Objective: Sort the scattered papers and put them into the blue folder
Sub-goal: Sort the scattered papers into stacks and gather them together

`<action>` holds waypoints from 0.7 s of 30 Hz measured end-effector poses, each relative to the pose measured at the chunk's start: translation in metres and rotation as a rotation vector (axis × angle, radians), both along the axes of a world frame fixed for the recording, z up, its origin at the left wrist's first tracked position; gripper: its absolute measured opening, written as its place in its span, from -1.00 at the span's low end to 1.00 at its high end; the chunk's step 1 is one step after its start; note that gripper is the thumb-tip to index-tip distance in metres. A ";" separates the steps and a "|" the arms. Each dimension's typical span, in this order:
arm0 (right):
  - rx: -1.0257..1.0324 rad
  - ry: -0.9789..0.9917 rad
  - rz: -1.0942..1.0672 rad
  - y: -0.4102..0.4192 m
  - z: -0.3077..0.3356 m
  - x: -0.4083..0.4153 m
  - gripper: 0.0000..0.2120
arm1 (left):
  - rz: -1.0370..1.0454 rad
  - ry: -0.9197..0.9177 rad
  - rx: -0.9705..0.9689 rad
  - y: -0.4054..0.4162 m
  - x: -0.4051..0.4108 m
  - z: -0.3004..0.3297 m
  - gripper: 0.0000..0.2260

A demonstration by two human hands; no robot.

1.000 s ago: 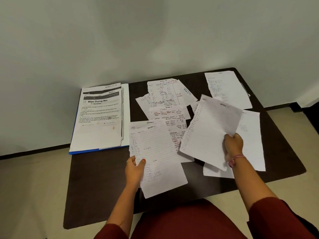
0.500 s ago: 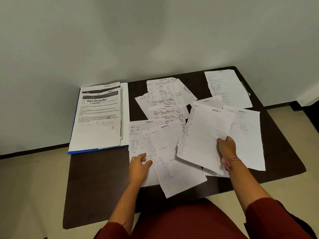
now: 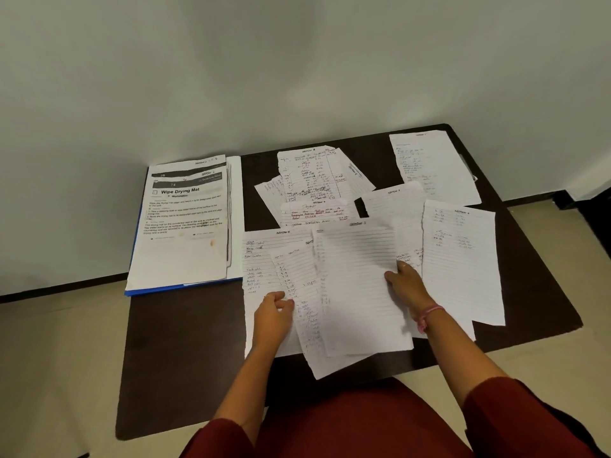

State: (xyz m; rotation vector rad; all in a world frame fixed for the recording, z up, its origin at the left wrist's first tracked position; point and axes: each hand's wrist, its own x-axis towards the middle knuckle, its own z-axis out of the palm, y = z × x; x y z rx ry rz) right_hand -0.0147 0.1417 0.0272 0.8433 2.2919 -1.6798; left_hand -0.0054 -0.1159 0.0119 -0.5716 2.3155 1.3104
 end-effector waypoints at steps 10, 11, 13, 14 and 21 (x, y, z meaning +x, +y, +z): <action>0.199 -0.081 0.340 -0.031 -0.008 0.008 -0.71 | -0.008 0.049 0.005 0.026 -0.004 0.000 -0.85; 0.218 -0.084 0.372 -0.031 -0.008 0.008 -0.70 | 0.020 0.058 0.016 0.026 -0.004 -0.001 -0.84; 0.245 -0.090 0.413 -0.030 -0.007 0.006 -0.69 | 0.060 0.066 0.064 0.025 -0.003 0.000 -0.85; 0.252 -0.094 0.426 -0.030 -0.007 0.005 -0.68 | 0.075 0.063 0.097 0.025 -0.002 0.001 -0.83; 0.194 -0.025 0.306 -0.034 -0.009 0.006 -0.52 | 0.060 0.031 0.189 0.026 0.000 -0.001 -0.73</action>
